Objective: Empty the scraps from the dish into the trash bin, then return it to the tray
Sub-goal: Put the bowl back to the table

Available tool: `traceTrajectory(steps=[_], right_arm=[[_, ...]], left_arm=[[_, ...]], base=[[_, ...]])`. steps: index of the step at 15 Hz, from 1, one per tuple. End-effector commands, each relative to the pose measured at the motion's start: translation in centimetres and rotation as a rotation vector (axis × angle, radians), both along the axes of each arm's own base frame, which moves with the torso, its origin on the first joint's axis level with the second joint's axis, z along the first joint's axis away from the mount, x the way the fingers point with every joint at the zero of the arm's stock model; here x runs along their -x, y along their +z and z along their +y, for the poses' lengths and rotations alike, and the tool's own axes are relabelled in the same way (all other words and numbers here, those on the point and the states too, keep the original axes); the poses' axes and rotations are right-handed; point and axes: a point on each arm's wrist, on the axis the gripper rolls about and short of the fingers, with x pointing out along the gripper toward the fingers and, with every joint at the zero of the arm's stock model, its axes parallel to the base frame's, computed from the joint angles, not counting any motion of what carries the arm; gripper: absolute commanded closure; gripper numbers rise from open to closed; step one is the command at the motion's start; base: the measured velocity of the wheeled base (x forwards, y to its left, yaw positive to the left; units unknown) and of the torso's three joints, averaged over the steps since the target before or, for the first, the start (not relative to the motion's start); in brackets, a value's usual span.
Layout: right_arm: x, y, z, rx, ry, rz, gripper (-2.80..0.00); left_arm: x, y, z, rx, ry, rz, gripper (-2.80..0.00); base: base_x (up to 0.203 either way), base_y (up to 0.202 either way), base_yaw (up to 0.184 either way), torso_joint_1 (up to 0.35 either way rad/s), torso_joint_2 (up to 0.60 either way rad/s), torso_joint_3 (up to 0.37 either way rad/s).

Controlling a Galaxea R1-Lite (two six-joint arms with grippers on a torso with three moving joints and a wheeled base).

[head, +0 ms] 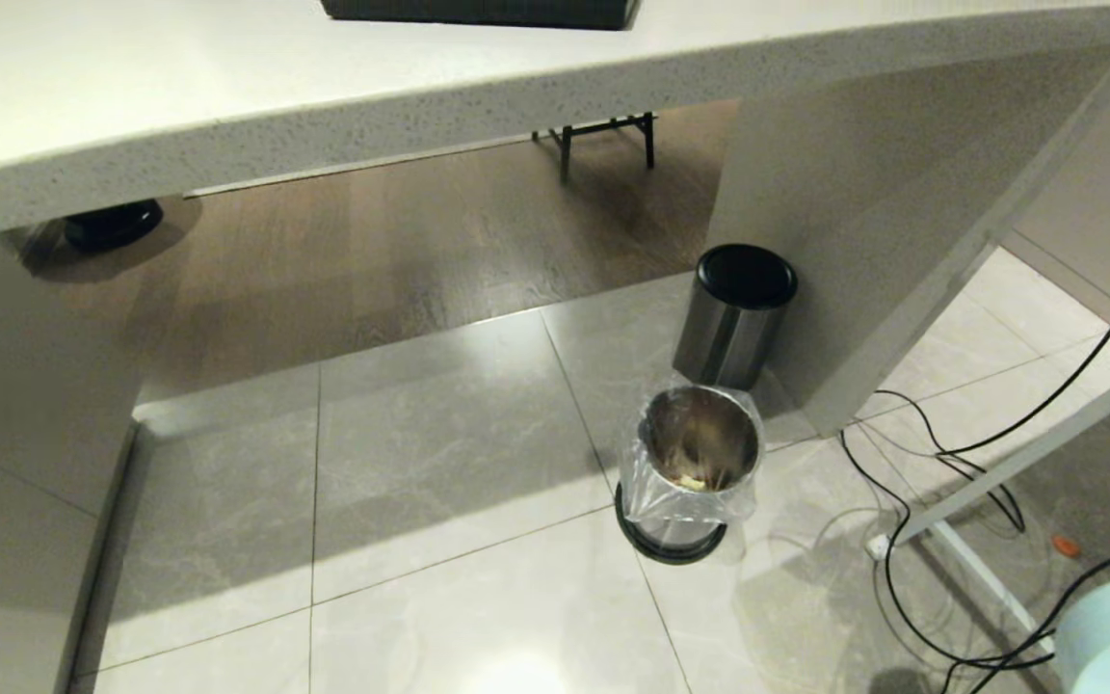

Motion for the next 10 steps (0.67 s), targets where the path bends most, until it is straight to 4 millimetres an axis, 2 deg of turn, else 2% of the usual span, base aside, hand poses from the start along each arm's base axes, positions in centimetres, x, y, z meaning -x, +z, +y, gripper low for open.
traceTrajectory(steps=[1,10], right_arm=[[-0.01,0.01,0.00,0.000,0.000,0.001,0.00],[-0.01,0.01,0.00,0.002,-0.001,0.001,0.00]], left_arm=[[-0.01,0.01,0.00,0.001,0.000,0.000,0.00],[-0.01,0.01,0.00,0.001,0.000,0.000,0.00]], base=[[0.000,0.000,0.000,0.010,0.00,0.207],[0.000,0.000,0.000,0.004,0.00,0.203]])
